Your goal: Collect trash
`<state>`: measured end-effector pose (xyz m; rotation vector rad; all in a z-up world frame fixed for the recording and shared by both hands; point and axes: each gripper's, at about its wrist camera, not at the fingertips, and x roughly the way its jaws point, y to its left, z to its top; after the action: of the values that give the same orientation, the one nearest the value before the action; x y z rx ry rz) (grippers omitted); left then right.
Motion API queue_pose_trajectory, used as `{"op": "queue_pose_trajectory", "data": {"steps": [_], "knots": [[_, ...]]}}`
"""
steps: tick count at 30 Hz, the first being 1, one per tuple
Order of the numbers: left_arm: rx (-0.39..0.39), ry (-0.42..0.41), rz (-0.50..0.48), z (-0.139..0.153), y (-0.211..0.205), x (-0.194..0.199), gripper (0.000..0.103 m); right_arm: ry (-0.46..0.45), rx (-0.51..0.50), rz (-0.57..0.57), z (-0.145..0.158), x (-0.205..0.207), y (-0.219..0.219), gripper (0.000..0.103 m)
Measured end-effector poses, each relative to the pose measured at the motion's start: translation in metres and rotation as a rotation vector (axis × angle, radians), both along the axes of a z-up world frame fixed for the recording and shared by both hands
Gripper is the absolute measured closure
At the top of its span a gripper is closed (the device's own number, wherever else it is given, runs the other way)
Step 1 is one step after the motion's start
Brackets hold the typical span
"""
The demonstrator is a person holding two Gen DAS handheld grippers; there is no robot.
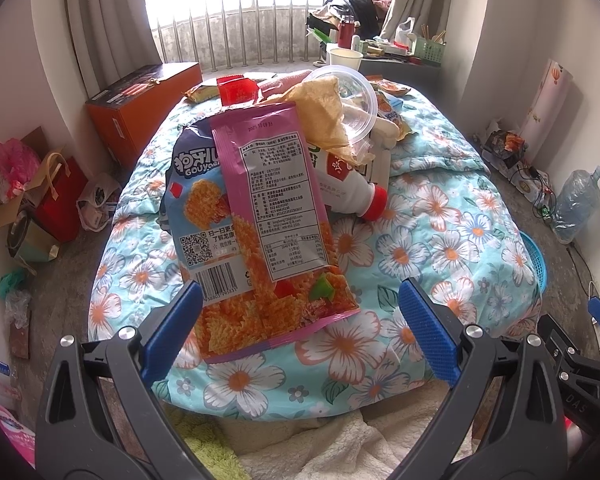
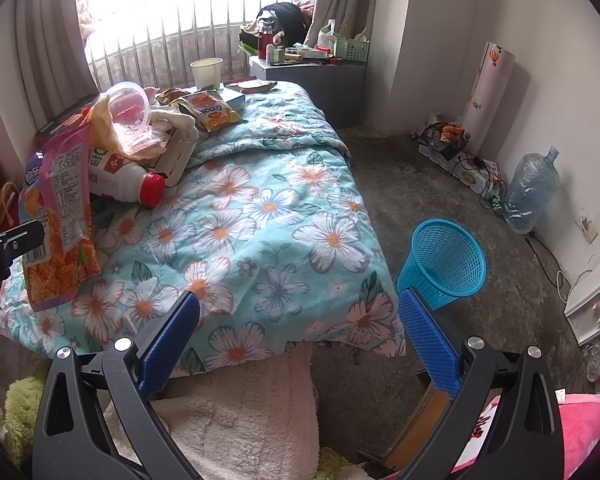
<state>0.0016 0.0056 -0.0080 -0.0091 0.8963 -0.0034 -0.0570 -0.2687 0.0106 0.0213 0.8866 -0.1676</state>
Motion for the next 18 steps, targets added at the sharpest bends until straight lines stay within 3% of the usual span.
{"op": "queue_pose_trajectory", "data": {"steps": [18], "knots": [[-0.015, 0.009, 0.003, -0.0032, 0.0056, 0.0018, 0.009, -0.031, 0.013, 0.013, 0.0063, 0.0047, 0.0061, 0.006]]}}
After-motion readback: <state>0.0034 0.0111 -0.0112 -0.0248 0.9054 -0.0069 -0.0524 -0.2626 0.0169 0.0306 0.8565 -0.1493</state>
